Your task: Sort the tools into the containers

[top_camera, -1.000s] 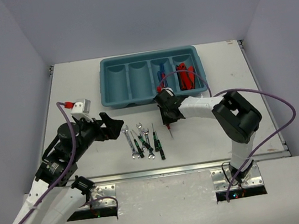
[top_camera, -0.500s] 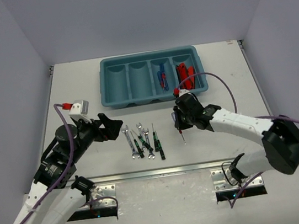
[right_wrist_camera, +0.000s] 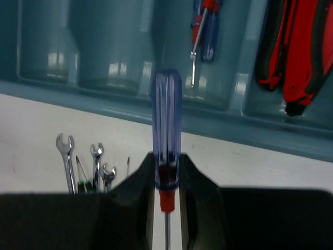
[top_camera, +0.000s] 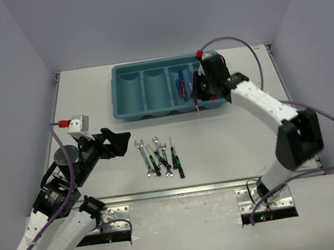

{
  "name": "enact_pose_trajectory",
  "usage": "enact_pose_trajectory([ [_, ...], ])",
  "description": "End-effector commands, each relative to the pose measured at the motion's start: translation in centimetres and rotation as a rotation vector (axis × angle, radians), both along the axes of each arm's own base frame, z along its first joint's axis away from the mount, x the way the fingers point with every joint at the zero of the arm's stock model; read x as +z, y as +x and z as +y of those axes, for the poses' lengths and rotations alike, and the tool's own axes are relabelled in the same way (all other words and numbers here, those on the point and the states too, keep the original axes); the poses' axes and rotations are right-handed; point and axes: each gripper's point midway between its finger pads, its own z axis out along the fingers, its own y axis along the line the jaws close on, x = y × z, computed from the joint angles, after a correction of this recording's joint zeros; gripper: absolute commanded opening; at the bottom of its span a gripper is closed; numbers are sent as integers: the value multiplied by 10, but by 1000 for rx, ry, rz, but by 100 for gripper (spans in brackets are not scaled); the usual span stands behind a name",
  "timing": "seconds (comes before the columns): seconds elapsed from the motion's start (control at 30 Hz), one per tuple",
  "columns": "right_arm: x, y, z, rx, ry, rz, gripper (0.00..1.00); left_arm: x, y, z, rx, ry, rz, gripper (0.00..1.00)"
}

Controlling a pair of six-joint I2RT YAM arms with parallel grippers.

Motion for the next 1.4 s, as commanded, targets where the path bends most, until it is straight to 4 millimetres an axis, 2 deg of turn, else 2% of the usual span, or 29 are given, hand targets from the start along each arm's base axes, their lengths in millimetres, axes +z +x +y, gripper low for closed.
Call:
enact_pose_trajectory([
  [0.0,22,100,6,-7,-54,-57,0,-1,8,-1,19,-2,0,100],
  [0.03,6,112,3,-14,-78,-18,1,-3,8,-1,18,2,7,100],
  [0.07,5,129,4,-18,-83,-16,3,-3,9,-2,17,5,10,100],
  [0.1,16,144,7,-19,-77,-48,8,-3,9,-3,13,4,11,100],
  [0.13,22,150,6,-16,-79,-60,11,-3,9,-3,11,3,12,100],
  [0.17,18,161,5,-22,-97,-54,23,-3,9,-3,9,4,12,100],
  [0.2,5,171,4,-27,-119,-28,38,-3,9,-4,5,5,10,100],
  [0.23,2,172,3,-29,-126,-14,43,-3,9,-4,2,5,10,100],
  [0.27,11,176,3,-31,-125,-28,47,-4,9,-5,0,6,11,100],
  [0.37,26,170,1,-24,-126,-50,59,-4,9,-6,-7,8,15,100],
  [0.4,37,165,-1,-23,-120,-63,61,-4,9,-6,-4,8,13,100],
  [0.5,60,140,-2,-8,-92,-76,62,-2,9,-2,14,6,5,100],
  [0.53,53,119,-2,6,-85,-44,63,0,9,2,33,3,-1,100],
  [0.57,56,100,0,25,-76,-43,64,2,9,5,49,1,-10,100],
  [0.63,78,60,7,70,-57,-90,75,5,10,11,82,2,-17,100],
  [0.67,66,49,7,75,-71,-72,82,4,11,14,96,8,-14,100],
  [0.7,73,25,13,99,-72,-102,96,2,12,18,119,22,-1,100],
  [0.73,45,-5,12,120,-107,-48,99,1,14,22,146,42,15,100],
  [0.8,40,-43,24,167,-116,-52,99,5,19,29,185,85,32,100],
  [0.83,21,-58,19,166,-152,-19,99,7,21,38,226,131,46,100],
  [0.93,-4,-98,25,179,-210,5,99,6,25,64,364,196,63,100],
  [0.97,-9,-107,25,178,-224,4,99,3,26,69,400,196,60,100],
  [1.07,-25,-127,27,166,-219,21,99,-15,32,59,351,172,43,100],
  [1.27,-40,-147,54,218,-39,87,99,-21,34,55,337,187,68,100],
  [1.37,-50,-153,64,196,10,128,93,-22,34,53,323,189,70,100],
])
